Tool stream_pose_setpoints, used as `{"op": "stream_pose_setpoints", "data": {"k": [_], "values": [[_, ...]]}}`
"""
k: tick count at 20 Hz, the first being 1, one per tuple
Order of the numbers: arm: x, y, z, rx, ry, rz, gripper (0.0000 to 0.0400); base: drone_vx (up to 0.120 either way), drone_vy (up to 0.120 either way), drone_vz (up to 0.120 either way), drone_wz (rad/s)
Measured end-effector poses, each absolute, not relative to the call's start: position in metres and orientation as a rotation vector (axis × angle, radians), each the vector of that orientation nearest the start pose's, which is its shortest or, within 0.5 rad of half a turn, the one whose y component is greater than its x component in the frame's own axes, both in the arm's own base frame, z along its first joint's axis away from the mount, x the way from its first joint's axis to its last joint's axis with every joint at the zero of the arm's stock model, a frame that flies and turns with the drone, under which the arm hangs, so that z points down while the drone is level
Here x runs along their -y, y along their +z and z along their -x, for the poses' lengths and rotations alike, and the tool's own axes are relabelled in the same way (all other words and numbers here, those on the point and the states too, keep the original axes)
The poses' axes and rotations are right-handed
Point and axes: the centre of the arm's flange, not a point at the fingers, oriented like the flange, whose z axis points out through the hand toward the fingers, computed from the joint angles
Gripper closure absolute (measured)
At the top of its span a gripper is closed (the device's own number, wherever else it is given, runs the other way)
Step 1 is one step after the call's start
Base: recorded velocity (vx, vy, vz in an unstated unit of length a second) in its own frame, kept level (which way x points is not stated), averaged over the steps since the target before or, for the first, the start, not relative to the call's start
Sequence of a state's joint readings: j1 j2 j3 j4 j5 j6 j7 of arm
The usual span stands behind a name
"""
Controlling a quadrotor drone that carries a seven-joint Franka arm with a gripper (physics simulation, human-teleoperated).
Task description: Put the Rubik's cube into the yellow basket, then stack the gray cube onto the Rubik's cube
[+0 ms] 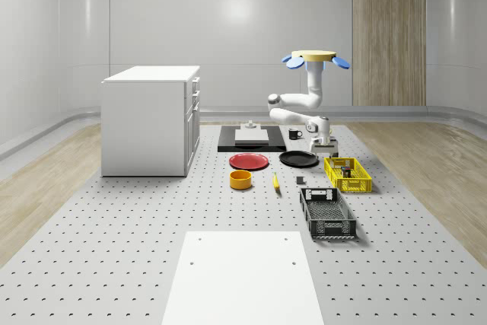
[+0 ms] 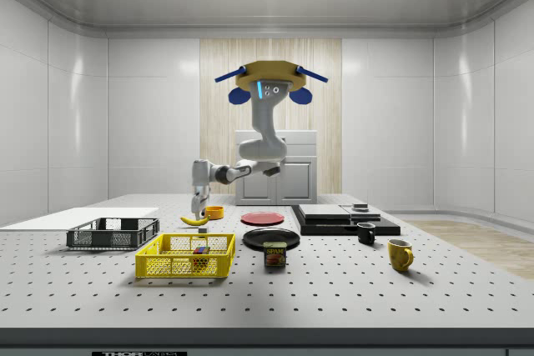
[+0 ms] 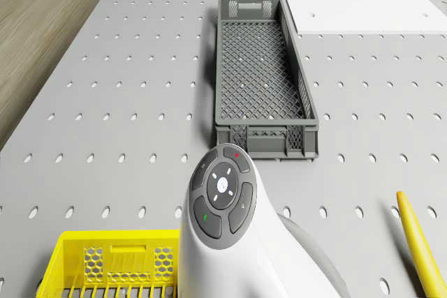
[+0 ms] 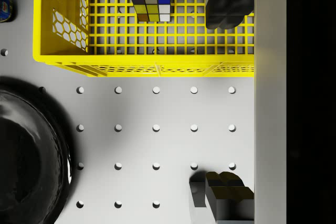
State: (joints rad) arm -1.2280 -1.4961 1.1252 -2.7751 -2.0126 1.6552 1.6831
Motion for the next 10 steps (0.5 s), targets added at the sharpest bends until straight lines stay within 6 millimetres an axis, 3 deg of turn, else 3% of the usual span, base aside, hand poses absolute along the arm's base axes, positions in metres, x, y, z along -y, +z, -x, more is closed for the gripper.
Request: {"op": "stream_pose_setpoints", "data": {"k": [7,10], "values": [[0.0000,0.5667,-0.3148,0.002,0.786,-0.001,0.0000,0.000,-0.120,0.000,0.000],[0.0000,0.5667,-0.3148,0.002,0.786,-0.001,0.0000,0.000,-0.120,-0.120,0.000]]}}
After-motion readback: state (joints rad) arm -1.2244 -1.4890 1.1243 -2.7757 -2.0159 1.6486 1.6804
